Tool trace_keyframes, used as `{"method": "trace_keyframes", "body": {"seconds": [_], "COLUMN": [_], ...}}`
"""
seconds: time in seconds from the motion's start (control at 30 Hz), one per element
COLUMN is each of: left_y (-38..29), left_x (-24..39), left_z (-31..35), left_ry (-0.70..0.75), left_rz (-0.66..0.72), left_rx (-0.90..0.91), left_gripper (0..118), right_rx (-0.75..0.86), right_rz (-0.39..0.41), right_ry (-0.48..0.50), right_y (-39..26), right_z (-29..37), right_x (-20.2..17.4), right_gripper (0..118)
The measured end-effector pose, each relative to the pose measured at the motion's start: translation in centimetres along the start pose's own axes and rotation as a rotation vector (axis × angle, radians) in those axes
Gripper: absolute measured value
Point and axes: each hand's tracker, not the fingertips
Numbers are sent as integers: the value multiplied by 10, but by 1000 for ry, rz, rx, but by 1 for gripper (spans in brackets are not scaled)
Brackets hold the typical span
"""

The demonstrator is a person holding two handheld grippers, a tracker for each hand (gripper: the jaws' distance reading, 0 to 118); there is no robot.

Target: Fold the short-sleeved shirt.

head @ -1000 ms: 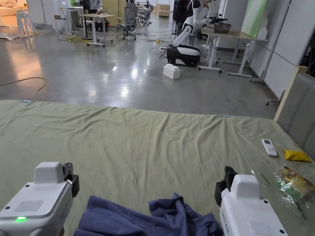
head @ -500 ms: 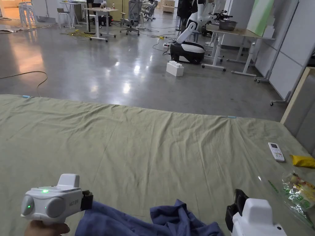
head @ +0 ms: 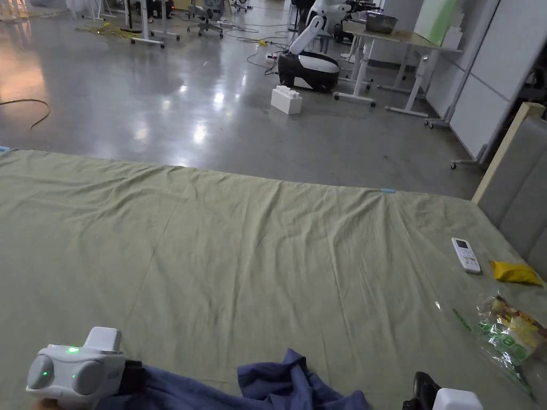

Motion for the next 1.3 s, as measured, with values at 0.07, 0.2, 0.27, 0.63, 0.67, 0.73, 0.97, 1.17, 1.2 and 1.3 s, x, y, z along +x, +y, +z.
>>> {"method": "trace_keyframes", "body": {"seconds": [0.07,0.2,0.27,0.63,0.67,0.73,0.97,1.17,1.2,1.3], "left_y": [1,-1,-3,-27,-30,-39,-52,-37,-32,-18], "left_x": [7,23,27,17,17,18,11,6,6,1], "left_z": [1,2,3,90,97,108,124,162,171,201], "left_ry": [-3,-36,-16,-69,-71,-67,-47,-55,-51,-43], "left_rz": [-64,-228,-249,-95,-95,-89,-107,-96,-94,-101], "left_rx": [25,40,31,201,203,227,249,353,377,455], "left_gripper": [42,9,7,7,7,7,7,7,7,7], "right_rx": [-18,-60,-103,-519,-537,-602,-543,-360,-337,-240], "right_rz": [-10,-34,-36,42,52,91,140,143,125,110], "right_ry": [-3,-6,-5,164,175,225,212,161,165,132], "right_y": [-4,-11,-13,-46,-51,-67,-82,-38,-27,10], "right_z": [-4,-10,-15,-86,-90,-98,-81,-45,-39,-19], "right_x": [4,13,19,36,33,21,6,15,19,26], "right_gripper": [0,0,0,72,71,61,7,5,5,5]}}
